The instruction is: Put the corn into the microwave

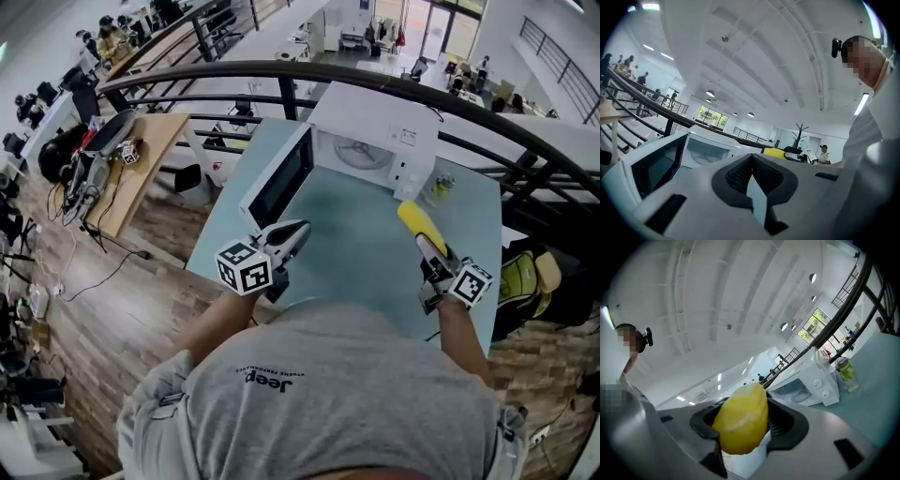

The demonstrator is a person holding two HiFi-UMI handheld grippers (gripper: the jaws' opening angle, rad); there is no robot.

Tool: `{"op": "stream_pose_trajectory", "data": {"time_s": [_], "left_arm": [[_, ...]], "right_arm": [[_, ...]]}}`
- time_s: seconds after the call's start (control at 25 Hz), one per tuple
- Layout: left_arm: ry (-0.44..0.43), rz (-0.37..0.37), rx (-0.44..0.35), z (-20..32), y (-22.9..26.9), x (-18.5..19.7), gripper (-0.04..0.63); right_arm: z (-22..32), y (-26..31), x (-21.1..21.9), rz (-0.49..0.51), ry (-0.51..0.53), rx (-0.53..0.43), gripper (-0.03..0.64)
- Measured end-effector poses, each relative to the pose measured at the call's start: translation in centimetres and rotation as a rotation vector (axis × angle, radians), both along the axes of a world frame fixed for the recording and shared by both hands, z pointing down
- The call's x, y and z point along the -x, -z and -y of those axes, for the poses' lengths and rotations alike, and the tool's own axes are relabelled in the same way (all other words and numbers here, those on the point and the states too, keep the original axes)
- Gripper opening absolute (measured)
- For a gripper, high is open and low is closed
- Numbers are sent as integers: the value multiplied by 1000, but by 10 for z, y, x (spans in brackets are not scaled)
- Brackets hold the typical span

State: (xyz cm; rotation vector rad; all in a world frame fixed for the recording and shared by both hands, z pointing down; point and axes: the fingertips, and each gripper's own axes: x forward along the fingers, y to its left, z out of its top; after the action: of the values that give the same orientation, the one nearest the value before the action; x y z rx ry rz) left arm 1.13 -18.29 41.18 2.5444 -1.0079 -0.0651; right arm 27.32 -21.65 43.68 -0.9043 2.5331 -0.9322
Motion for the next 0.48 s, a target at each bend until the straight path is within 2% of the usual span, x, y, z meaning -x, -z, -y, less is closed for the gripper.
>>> {"op": "stream_pose_trajectory", "data": {"time_s": [0.28, 0.48], "left_arm": [[31, 59, 48, 29, -15, -47, 18], [22, 85, 65, 49, -23, -54, 18]], "right_arm": [[32, -11, -23, 4, 66, -4, 249], [47, -25, -24, 10, 66, 13, 249]]}}
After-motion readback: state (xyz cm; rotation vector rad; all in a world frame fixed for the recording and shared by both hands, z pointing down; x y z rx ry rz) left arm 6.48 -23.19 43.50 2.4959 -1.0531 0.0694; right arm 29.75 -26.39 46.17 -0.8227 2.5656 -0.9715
